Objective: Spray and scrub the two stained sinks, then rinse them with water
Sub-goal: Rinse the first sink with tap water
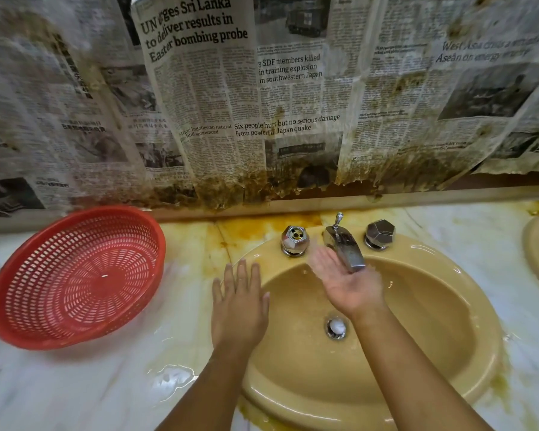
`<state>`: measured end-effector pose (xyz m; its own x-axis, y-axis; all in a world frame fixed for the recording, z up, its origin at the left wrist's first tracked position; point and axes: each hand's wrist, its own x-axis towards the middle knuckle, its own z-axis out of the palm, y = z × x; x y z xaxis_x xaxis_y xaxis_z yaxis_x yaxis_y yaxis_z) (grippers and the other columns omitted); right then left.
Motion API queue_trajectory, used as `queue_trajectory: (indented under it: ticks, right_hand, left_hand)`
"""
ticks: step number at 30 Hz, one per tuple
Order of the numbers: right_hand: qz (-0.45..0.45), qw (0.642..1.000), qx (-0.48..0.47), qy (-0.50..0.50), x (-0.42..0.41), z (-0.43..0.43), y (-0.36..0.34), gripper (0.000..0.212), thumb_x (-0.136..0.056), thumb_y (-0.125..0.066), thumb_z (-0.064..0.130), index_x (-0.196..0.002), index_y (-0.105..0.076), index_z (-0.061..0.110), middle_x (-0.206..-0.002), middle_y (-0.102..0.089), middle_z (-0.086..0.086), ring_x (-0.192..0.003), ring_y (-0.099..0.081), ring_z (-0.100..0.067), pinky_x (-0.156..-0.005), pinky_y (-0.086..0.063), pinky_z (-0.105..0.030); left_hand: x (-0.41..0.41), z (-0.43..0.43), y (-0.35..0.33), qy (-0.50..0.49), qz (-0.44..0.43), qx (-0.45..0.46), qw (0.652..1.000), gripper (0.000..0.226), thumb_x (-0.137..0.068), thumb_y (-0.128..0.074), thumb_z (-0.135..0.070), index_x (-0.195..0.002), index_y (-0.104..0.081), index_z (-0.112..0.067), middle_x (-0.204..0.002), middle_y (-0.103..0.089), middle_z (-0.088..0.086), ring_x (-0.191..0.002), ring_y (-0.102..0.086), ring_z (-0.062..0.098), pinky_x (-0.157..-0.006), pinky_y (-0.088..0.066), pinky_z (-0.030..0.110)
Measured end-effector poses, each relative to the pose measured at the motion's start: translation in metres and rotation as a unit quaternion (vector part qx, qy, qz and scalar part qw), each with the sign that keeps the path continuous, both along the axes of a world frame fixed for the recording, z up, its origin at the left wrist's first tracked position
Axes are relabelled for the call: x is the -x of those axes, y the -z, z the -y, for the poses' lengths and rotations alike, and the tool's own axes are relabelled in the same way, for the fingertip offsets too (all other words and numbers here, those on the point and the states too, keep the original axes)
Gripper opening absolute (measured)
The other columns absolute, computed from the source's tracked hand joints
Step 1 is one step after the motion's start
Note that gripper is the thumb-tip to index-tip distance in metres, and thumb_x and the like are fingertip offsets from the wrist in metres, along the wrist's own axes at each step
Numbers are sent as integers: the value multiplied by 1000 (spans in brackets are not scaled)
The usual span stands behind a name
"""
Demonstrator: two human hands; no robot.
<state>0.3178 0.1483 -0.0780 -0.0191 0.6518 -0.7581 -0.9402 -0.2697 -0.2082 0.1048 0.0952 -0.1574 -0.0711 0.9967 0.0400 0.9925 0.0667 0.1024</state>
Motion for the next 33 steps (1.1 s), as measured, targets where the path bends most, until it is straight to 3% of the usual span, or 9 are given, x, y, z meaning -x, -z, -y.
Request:
queue_trajectory:
  ticks: [4,10,14,20,22,24,27,31,33]
  right_hand:
    - [18,999,34,-13,-17,-2,9,58,-112,-23,33,-150,-34,-9,-145,-49,-33,-141,-45,-46,-119,-36,-54]
    - [52,998,29,-6,-24,10,23,53,-112,-21,29,-151,-36,-5,-142,-53,-33,-135,-51,-48,-116,-40,-53]
    - [80,997,-14,18,-24,12,27,50,-107,-24,17,-153,-35,0,-142,-54,-32,-125,-59,-49,-96,-56,-54]
    - [87,995,-13,39,-13,19,29,47,-111,-31,27,-139,-46,-9,-126,-62,-31,-109,-65,-42,-99,-54,-47]
    - [77,997,0,17,7,28,26,51,-111,-32,31,-139,-45,-10,-127,-58,-31,-119,-60,-43,-106,-49,-48]
    - [57,998,3,-26,32,29,12,48,-111,-27,21,-142,-42,-13,-131,-55,-34,-133,-50,-45,-114,-43,-50]
    - [58,996,-67,-27,57,-1,-21,38,-106,-29,10,-124,-52,-13,-128,-59,-30,-126,-56,-44,-113,-45,-48]
    - [165,974,-130,-84,51,-26,-39,43,-108,-39,14,-145,-45,-5,-146,-53,-22,-137,-51,-35,-115,-43,-44]
    - [187,965,-120,-142,40,-2,-20,35,-108,-47,17,-137,-56,1,-138,-63,-16,-129,-60,-27,-111,-46,-42]
  left_hand:
    - [0,0,1,-1,3,2,1000,65,-101,-32,-51,-159,-33,-21,-166,-30,9,-153,-24,36,-118,-27,58]
    - [0,-1,1,-4,-3,9,1000,67,-100,-34,-50,-160,-30,-21,-167,-27,8,-154,-22,36,-118,-27,57]
    - [-1,-1,0,-4,-1,12,1000,66,-102,-36,-49,-161,-27,-22,-168,-25,8,-155,-20,36,-120,-25,57]
    - [-1,-1,1,-1,0,12,1000,66,-104,-33,-50,-163,-20,-23,-170,-17,7,-156,-13,35,-122,-20,56]
    - [-1,-1,0,-4,-1,13,1000,67,-101,-31,-50,-162,-24,-23,-169,-20,8,-155,-16,35,-121,-23,57]
    - [-1,-1,0,-5,-1,8,1000,67,-99,-33,-51,-160,-30,-22,-168,-26,8,-154,-22,36,-118,-28,57]
    - [-1,-2,-1,-5,-4,2,1000,67,-98,-38,-50,-159,-32,-21,-166,-30,9,-153,-24,36,-117,-30,57]
    - [-1,0,-3,-4,-4,3,1000,67,-97,-38,-48,-158,-35,-20,-165,-33,10,-152,-26,37,-116,-33,58]
    - [0,0,-2,-5,-1,2,1000,67,-96,-38,-48,-157,-37,-20,-164,-34,10,-151,-28,37,-114,-34,58]
